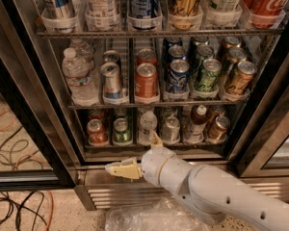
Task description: Pick coke can from bottom shelf of fridge
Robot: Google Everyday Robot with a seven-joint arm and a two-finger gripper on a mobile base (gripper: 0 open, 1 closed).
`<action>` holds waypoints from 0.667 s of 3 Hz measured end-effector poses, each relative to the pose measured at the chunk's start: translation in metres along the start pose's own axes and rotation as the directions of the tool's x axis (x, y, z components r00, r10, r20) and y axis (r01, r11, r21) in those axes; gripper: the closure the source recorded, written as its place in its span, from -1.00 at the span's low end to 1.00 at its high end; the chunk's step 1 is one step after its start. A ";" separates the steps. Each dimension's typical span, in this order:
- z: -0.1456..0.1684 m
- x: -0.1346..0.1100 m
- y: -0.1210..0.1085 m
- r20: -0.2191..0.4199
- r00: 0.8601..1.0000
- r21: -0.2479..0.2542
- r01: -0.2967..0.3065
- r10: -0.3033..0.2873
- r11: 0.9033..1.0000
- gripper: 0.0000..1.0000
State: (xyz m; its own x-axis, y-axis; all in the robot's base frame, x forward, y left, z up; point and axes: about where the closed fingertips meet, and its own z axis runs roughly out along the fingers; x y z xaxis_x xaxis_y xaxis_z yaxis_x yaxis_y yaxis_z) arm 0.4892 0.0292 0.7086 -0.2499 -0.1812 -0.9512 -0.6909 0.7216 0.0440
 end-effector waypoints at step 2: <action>0.007 0.072 0.025 -0.032 0.999 -0.091 0.000 -0.003 0.996 -1.00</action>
Offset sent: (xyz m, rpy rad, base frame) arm -0.0649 0.0089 -0.1374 0.0046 0.0730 0.1535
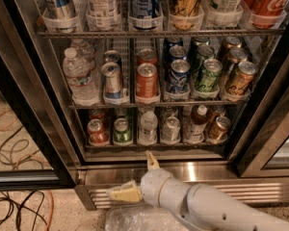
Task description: Pick coke can from bottom shelf of fridge
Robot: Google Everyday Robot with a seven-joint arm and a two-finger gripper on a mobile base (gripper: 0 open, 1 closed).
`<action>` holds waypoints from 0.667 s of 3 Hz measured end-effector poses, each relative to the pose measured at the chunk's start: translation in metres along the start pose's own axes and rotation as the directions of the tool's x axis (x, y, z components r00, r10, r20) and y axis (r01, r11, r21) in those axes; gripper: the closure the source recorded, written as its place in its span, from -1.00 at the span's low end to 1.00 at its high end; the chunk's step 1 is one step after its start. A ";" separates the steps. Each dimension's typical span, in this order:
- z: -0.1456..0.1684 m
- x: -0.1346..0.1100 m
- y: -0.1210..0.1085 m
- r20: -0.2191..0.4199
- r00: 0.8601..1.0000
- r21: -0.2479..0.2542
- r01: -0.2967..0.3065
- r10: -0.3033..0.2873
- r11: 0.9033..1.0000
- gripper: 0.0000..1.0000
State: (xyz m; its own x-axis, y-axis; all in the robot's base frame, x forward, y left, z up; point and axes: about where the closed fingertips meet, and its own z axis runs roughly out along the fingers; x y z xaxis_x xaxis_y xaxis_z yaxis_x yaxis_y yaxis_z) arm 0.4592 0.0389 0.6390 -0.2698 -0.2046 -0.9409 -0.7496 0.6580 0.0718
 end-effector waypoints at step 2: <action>0.028 0.085 0.037 0.072 0.987 -0.084 0.147 -0.141 0.986 -1.00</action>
Offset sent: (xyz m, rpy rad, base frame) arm -0.0472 0.0439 -0.1359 -0.0278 -0.2506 0.1887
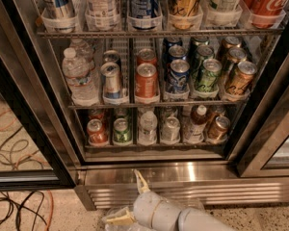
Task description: Pick coke can from bottom shelf of fridge
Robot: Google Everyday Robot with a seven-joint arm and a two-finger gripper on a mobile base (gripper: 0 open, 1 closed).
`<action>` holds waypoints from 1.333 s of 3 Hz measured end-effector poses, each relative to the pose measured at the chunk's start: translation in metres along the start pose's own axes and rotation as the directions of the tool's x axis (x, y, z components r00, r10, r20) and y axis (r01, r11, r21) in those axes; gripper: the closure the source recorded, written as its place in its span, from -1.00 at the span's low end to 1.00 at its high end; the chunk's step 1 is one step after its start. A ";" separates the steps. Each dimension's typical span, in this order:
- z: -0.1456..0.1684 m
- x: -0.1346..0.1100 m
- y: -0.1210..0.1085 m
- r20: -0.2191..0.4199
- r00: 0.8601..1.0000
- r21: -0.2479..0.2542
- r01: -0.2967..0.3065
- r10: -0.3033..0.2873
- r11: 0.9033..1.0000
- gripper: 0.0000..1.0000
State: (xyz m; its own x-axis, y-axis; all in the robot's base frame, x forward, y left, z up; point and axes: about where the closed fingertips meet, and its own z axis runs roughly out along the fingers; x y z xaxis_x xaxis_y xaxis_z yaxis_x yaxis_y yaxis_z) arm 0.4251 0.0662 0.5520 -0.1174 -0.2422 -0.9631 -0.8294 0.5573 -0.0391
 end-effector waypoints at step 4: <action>0.009 -0.022 -0.020 0.127 0.989 0.127 0.056 -0.073 0.990 -1.00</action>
Offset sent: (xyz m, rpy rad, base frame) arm 0.0046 0.0077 -0.0099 0.0238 -0.0886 -0.0218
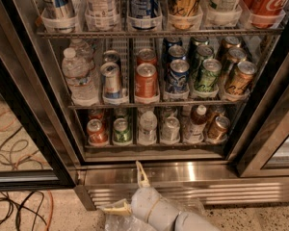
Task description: Pick coke can from bottom shelf of fridge
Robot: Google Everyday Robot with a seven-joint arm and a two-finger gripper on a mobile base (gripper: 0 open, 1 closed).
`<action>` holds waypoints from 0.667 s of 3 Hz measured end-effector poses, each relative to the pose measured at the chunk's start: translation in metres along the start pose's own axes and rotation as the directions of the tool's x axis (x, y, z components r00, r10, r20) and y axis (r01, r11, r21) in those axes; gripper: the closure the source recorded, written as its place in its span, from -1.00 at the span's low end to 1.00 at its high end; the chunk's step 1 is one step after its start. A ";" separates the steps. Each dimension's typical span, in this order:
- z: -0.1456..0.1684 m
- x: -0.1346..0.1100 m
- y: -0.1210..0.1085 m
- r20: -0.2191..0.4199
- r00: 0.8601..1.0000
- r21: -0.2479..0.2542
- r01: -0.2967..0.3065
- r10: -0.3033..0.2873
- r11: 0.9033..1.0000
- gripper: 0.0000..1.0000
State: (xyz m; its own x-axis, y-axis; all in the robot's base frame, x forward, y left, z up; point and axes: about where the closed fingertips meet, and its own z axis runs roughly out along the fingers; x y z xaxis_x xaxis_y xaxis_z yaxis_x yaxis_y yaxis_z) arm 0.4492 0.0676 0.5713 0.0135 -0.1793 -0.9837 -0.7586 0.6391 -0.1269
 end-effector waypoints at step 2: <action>-0.001 -0.016 -0.014 0.031 1.000 0.046 0.000 -0.002 0.999 -1.00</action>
Offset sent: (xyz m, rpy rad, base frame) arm 0.0085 -0.0058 0.0158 0.0211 -0.0242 -0.0369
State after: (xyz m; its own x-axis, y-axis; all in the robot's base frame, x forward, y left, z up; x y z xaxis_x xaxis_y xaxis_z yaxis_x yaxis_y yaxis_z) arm 0.4585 0.0608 0.5892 0.0347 -0.1574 -0.9869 -0.7278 0.6728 -0.1329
